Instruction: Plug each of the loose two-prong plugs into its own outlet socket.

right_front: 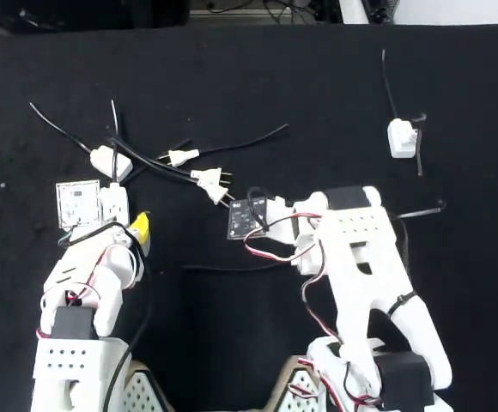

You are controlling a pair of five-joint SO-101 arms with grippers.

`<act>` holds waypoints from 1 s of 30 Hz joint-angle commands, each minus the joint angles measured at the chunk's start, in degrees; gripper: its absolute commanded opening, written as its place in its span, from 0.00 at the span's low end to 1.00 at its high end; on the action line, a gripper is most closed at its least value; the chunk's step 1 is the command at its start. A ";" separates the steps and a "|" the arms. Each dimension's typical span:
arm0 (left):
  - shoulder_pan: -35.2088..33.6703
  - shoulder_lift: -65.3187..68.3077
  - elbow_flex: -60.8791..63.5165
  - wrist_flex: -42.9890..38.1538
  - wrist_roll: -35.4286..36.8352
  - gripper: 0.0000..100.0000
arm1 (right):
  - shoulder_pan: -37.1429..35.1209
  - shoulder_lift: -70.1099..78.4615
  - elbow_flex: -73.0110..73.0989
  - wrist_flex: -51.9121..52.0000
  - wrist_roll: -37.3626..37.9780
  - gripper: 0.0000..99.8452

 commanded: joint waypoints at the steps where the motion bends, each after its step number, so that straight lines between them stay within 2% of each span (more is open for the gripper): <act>1: 0.04 -0.44 -0.66 -0.70 -0.09 0.18 | 0.53 -0.84 0.13 -1.23 0.62 0.32; 5: 0.04 -0.44 -0.57 -0.70 -0.09 0.18 | 0.62 -0.84 0.13 -0.79 1.23 0.32; 15: 0.04 -0.44 -0.48 -0.70 -0.09 0.18 | 4.48 -0.66 0.75 2.46 10.81 0.32; 21: 0.13 -0.44 -0.48 -0.70 -0.09 0.18 | 5.01 6.46 -0.48 1.93 10.81 0.32; 30: 0.13 -0.44 -0.48 -0.70 -0.09 0.18 | 6.24 19.38 -11.12 1.93 10.55 0.32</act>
